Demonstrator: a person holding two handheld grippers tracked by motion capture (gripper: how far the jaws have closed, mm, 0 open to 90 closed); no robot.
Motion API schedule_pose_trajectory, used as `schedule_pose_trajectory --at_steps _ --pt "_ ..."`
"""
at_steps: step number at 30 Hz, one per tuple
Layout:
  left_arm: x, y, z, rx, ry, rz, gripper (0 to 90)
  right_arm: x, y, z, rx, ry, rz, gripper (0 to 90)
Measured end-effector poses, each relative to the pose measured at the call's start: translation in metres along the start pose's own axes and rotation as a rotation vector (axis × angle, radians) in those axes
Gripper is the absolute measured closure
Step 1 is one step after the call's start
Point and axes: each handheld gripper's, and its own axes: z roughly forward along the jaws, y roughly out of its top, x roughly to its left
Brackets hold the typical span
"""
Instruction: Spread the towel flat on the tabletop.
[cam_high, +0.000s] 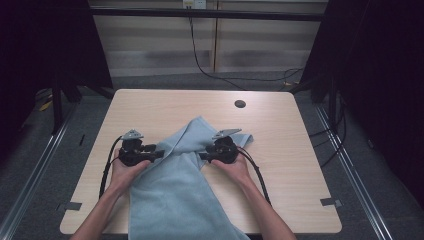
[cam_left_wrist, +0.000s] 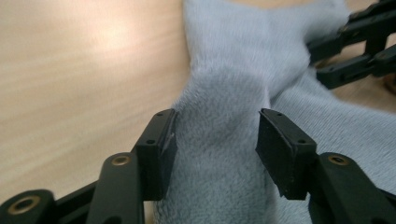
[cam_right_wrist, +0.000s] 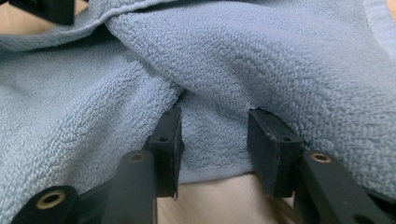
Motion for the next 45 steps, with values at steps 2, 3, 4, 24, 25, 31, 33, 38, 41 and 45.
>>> schedule_pose_trajectory --at_steps 2,3,4,24,25,31,33,38,41,45 --pt "0.000 -0.002 0.003 0.010 0.008 -0.003 46.7 0.003 0.000 0.001 0.007 -0.013 -0.029 53.4" --pt "0.001 -0.002 0.003 0.014 0.012 0.002 47.1 0.005 0.000 0.002 0.011 -0.029 -0.050 53.1" --pt "0.000 -0.002 0.004 0.020 0.014 0.006 49.7 0.008 0.000 0.002 0.014 -0.048 -0.077 53.1" --pt "0.031 -0.011 -0.027 -0.082 -0.014 -0.140 87.6 -0.028 -0.028 -0.067 0.042 -0.189 -0.018 87.0" --pt "0.029 -0.011 -0.026 -0.071 0.010 -0.132 90.0 -0.033 -0.030 -0.075 0.027 -0.190 -0.011 87.1" --pt "0.016 -0.006 -0.023 -0.085 -0.069 -0.099 90.0 -0.055 -0.039 -0.118 0.018 -0.282 0.034 86.7" --pt "0.003 -0.001 -0.021 -0.092 -0.109 -0.055 82.4 -0.059 -0.040 -0.124 0.000 -0.304 0.031 86.7" --pt "-0.036 0.004 0.001 -0.013 -0.183 0.084 64.6 -0.075 -0.023 -0.121 -0.053 -0.356 0.065 86.2" --pt "-0.053 0.004 0.012 0.029 -0.224 0.157 64.7 -0.080 -0.016 -0.111 -0.055 -0.332 0.089 84.0" --pt "-0.050 -0.006 0.026 0.096 -0.111 0.200 65.2 -0.072 -0.018 -0.104 -0.034 -0.346 0.083 68.0"
